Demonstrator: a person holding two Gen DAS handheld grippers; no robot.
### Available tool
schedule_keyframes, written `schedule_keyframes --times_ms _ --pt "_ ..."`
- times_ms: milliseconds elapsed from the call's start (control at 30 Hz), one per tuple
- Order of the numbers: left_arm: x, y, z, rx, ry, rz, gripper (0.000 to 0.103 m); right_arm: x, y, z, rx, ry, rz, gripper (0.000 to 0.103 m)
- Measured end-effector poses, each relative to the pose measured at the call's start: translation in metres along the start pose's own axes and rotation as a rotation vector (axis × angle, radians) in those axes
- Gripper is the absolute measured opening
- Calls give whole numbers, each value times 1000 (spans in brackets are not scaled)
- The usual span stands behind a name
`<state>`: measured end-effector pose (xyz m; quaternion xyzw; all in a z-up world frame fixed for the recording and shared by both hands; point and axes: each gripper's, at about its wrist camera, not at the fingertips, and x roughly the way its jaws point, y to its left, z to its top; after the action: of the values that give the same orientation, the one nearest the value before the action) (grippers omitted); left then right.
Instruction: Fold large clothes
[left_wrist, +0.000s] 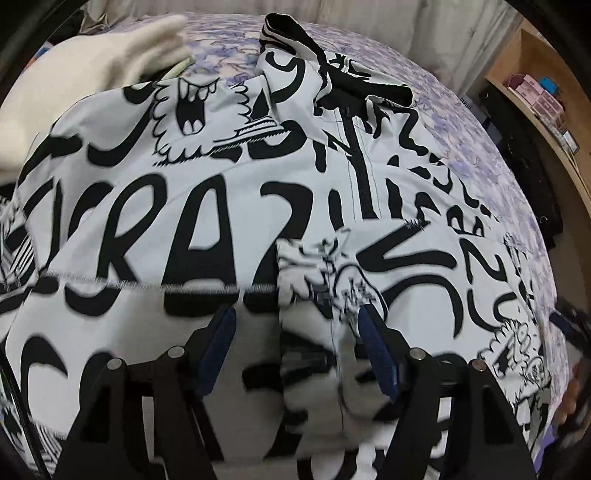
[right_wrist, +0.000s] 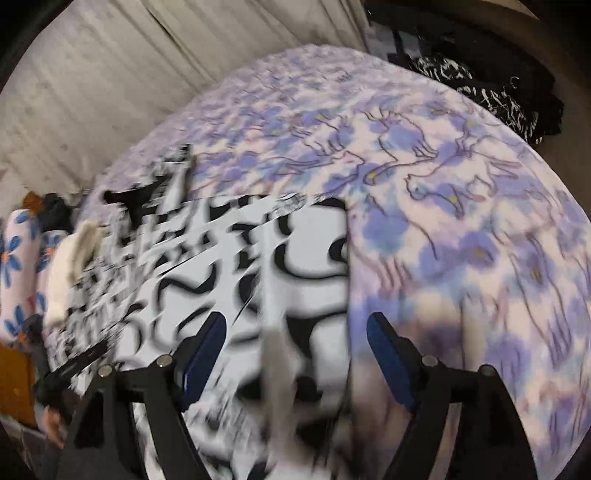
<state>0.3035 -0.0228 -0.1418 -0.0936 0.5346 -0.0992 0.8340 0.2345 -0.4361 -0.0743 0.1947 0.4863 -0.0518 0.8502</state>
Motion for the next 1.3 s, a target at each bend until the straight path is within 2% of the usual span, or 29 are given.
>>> schedule_keyframes --times_ms 133,167,200,233,267,300,367,433,467,500,600,733,800,833,933,1000,1067,1200,1300 --pt "10 -7 7 42 5 24 66 37 -8 21 36 44 -69 78" --pt "12 -9 8 53 -2 37 63 44 -10 22 42 56 -79 77" --pt "13 -12 9 77 -11 64 50 53 -12 23 45 73 -90 71" --pt "15 -14 10 95 -12 74 33 58 -12 22 40 78 -94 50" --pt "15 -17 10 113 -14 70 29 61 -11 23 23 81 -61 34" --pt "12 -19 10 117 -35 82 27 60 -8 23 10 80 -62 7" --pt "2 -22 9 125 -90 101 26 50 3 24 -56 21 -97 3" --pt "-11 -24 5 133 -169 124 26 44 9 22 -91 -39 -107 2" --pt "-14 -24 2 139 -190 129 26 49 8 21 -99 -35 -123 2" --pt "-11 -24 0 147 -192 143 26 56 8 19 -108 -21 -139 2" --pt "6 -20 -3 143 -118 174 28 66 10 18 -121 10 -182 5" --pt "-12 -14 0 91 -129 166 37 37 22 18 -125 -14 -220 10" --pt "-30 -17 0 95 -169 182 43 15 35 10 -145 -54 -199 13" --pt "-38 -17 -2 87 -181 169 43 4 44 4 -161 -69 -165 19" --pt "-56 -25 -6 54 -149 79 43 -15 75 -20 -200 -69 -71 34" --pt "-58 -42 -13 55 -105 49 43 -16 100 -39 -226 -37 -1 34" --pt "-56 -62 -25 84 -94 36 43 -8 127 -63 -254 7 63 34" --pt "-42 -87 -53 114 -84 36 54 6 157 -101 -289 38 78 34" --pt "-19 -86 -66 115 -26 82 54 19 151 -111 -271 75 56 34"
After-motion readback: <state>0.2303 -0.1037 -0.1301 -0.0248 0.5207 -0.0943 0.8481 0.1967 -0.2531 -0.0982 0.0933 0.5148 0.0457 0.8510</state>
